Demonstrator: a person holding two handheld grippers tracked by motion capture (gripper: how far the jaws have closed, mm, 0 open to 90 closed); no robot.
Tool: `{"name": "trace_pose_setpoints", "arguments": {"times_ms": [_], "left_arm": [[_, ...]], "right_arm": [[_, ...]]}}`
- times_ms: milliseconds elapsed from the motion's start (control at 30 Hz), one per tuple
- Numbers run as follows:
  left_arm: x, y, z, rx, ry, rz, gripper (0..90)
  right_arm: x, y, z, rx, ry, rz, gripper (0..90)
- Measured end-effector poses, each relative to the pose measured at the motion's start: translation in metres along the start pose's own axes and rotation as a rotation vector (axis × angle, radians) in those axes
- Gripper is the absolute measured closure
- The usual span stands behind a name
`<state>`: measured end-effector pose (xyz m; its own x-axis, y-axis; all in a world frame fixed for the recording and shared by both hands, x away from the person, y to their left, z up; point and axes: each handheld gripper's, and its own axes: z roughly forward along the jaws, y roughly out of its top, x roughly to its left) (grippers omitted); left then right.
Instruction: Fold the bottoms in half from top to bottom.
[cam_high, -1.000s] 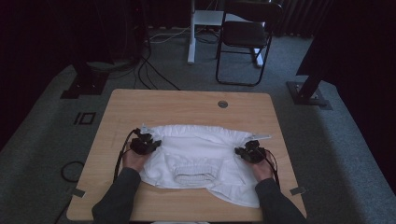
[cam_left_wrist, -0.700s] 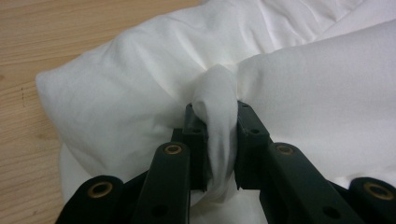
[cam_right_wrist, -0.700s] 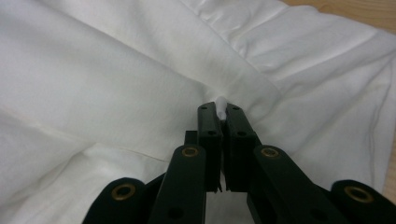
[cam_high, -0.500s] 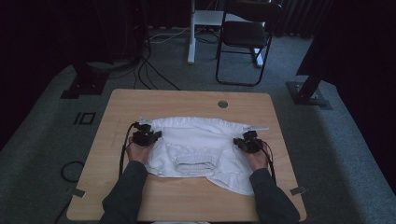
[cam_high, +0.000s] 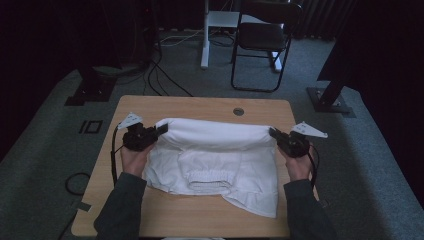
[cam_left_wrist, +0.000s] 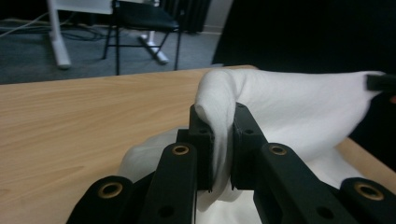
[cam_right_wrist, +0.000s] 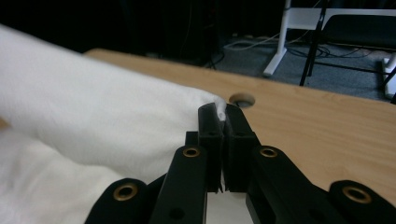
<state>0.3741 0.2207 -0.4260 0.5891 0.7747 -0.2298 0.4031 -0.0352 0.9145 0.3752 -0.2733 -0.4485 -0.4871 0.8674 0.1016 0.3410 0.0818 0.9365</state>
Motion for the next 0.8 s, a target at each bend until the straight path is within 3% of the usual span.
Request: {"name": "trace_pose_setpoints", "arguments": {"times_ms": [67, 100, 200, 400, 500, 600, 633, 700, 733, 767, 800], "left_arm": [[-0.001, -0.003, -0.003, 0.005, -0.005, 0.004, 82.4], [0.001, -0.01, -0.007, 0.016, -0.021, -0.01, 82.4], [0.002, -0.03, -0.013, 0.038, -0.042, -0.04, 81.9], [-0.001, -0.068, -0.024, 0.079, -0.069, -0.102, 81.4], [-0.005, -0.09, -0.029, 0.115, -0.075, -0.111, 80.8], [-0.006, -0.101, -0.032, 0.137, -0.074, -0.123, 73.7], [-0.005, -0.105, -0.035, 0.159, -0.068, -0.119, 66.3], [-0.004, -0.101, -0.043, 0.122, -0.048, -0.123, 57.4], [-0.004, -0.101, -0.043, 0.122, -0.048, -0.123, 55.9], [-0.003, -0.092, -0.048, 0.084, -0.033, -0.128, 55.9], [-0.004, -0.079, -0.051, 0.063, -0.002, -0.111, 54.1]], "right_arm": [[0.003, -0.007, -0.006, 0.02, 0.022, -0.015, 87.5], [0.003, -0.007, -0.006, 0.02, 0.022, -0.015, 87.5], [0.009, -0.028, -0.02, 0.042, 0.082, 0.001, 87.4], [0.023, -0.059, -0.033, 0.094, 0.112, -0.007, 87.2], [0.029, -0.075, -0.042, 0.112, 0.115, -0.001, 87.0], [0.032, -0.084, -0.045, 0.14, 0.131, 0.011, 86.6], [0.035, -0.091, -0.047, 0.182, 0.155, 0.006, 82.3], [0.036, -0.093, -0.049, 0.2, 0.162, -0.019, 66.5], [0.036, -0.093, -0.049, 0.2, 0.162, -0.019, 66.5], [0.036, -0.092, -0.052, 0.183, 0.156, -0.022, 60.0], [0.033, -0.081, -0.058, 0.122, 0.136, 0.0, 52.2]]}}
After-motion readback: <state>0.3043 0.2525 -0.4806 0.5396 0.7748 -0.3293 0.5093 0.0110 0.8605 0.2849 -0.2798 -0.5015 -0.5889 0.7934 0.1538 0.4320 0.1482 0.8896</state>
